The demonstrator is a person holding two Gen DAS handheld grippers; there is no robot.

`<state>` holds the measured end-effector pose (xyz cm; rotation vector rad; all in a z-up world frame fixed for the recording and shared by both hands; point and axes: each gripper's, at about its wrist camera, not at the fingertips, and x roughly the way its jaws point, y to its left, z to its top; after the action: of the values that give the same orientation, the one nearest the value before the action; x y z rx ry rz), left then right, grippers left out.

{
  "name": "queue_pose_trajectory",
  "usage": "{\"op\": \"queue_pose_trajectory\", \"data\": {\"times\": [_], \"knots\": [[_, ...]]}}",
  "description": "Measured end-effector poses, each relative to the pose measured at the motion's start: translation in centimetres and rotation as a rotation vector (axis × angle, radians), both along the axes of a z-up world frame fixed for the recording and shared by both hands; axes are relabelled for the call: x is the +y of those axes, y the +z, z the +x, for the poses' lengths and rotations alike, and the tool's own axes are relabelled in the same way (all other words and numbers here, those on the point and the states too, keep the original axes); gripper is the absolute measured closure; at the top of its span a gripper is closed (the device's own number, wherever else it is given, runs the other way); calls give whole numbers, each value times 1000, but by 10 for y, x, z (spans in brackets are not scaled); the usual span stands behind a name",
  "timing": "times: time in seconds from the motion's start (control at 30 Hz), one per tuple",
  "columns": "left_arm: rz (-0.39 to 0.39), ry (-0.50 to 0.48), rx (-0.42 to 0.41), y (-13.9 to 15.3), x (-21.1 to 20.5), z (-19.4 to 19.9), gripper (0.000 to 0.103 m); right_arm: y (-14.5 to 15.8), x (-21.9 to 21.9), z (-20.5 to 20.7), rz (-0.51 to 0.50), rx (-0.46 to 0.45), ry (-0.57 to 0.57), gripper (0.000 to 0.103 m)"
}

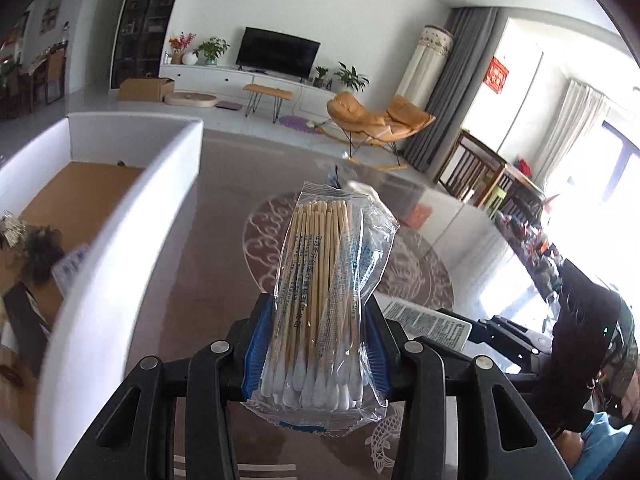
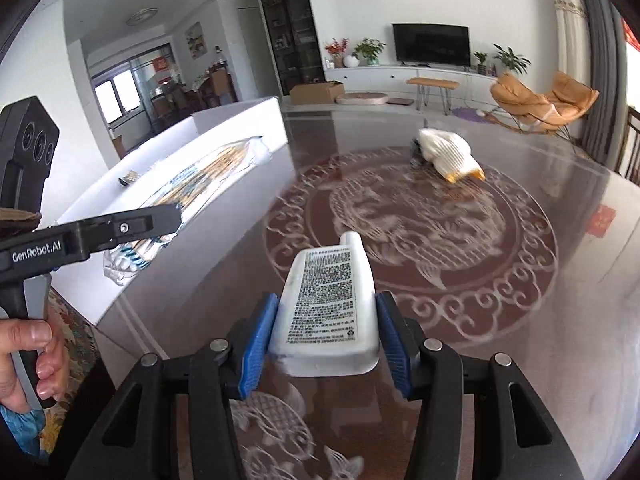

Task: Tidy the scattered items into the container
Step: 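Carry the swab bag with the left tool and lotion bottle with the right tool to the box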

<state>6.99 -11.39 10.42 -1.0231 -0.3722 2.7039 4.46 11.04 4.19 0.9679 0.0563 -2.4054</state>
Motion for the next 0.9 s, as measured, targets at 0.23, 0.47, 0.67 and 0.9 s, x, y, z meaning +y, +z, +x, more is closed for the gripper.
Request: {"op": "queue_pose_trajectory", "data": {"times": [0.23,0.47,0.67,0.9], "knots": [[-81,219,41,51,-128,-10,60,81,-136,-45,-95,80,213,85],[-120,265,1,37,-172,5,60,110,-184,-92,-113,80,227,83],[-52,244,45,40,-157,26,60,16,-170,-56,25,-153,310,55],[-80,236,71,49,-133,54,60,-83,-194,-12,62,-235,261,49]]}}
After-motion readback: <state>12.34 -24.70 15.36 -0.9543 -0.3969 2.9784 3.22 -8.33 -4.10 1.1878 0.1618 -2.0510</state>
